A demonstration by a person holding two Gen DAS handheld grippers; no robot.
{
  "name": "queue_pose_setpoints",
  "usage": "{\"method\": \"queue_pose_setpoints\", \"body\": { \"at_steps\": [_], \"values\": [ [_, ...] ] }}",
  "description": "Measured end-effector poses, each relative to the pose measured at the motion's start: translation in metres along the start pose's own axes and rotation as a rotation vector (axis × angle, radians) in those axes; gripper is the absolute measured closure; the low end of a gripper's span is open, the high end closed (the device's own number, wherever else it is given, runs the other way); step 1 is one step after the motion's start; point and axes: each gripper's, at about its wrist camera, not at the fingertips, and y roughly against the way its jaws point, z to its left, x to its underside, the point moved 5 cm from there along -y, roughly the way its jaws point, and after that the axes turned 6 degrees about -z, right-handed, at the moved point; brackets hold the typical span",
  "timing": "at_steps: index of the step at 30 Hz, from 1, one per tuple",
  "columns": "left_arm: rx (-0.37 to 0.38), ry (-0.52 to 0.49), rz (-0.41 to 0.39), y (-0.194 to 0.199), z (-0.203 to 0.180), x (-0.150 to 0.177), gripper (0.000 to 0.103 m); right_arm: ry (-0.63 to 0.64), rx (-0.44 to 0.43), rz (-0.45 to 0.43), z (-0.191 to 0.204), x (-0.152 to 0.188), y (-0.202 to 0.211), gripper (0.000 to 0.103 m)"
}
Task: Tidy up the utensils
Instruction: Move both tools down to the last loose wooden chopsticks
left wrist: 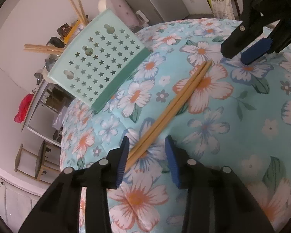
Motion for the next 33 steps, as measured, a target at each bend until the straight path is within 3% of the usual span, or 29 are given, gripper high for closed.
{"method": "queue_pose_setpoints", "body": {
  "at_steps": [9, 33],
  "values": [
    [0.004, 0.027, 0.046, -0.0071, 0.0000, -0.0073, 0.071, -0.018, -0.023, 0.004, -0.0054, -0.0005, 0.0041, 0.049],
    [0.025, 0.054, 0.064, -0.0089, 0.0016, -0.0088, 0.077, -0.031, -0.024, 0.005, -0.0047, -0.0017, 0.0040, 0.046]
  ]
}}
